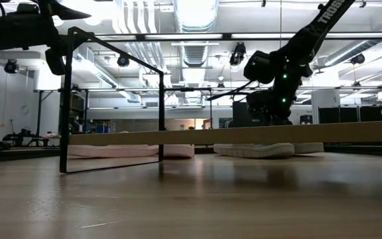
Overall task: Pick and place slides into the shelf
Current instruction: Put the right gray slipper on the shelf
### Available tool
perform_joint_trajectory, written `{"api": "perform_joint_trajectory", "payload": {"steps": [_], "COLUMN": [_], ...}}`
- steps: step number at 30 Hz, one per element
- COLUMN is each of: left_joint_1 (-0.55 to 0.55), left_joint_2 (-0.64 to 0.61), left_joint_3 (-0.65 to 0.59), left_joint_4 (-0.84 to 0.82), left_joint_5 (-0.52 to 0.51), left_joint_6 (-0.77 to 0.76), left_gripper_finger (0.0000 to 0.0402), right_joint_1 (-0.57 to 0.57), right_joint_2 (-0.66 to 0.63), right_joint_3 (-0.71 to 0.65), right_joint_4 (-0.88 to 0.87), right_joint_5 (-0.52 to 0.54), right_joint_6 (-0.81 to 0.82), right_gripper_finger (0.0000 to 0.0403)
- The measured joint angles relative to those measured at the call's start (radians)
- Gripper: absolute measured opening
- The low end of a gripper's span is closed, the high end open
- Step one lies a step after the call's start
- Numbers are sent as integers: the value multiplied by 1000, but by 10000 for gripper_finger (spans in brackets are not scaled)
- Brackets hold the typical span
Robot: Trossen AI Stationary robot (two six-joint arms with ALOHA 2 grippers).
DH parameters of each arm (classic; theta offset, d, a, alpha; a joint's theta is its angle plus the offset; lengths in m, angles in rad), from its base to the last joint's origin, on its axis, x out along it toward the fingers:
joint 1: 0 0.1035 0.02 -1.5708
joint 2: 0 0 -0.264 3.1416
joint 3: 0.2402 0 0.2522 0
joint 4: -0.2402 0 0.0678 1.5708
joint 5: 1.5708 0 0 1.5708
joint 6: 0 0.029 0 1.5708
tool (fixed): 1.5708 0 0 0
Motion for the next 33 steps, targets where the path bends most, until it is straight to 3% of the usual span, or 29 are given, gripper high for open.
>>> {"api": "perform_joint_trajectory", "payload": {"steps": [8, 15, 23, 33], "left_joint_1": [0, 0, 0, 0], "left_joint_2": [2, 4, 25, 47], "left_joint_3": [0, 0, 0, -1], "left_joint_4": [0, 0, 0, 0], "left_joint_5": [4, 4, 4, 3], "left_joint_6": [0, 0, -8, -7], "left_gripper_finger": [179, 179, 179, 179], "right_joint_1": [-8, -10, -10, -14], "right_joint_2": [18, 10, -4, -115], "right_joint_3": [0, 0, 0, -2], "right_joint_4": [23, 27, 18, -44], "right_joint_5": [-6, 4, 72, 103], "right_joint_6": [-1, -19, -23, 49], "right_gripper_finger": [95, 16, 10, 9]}}
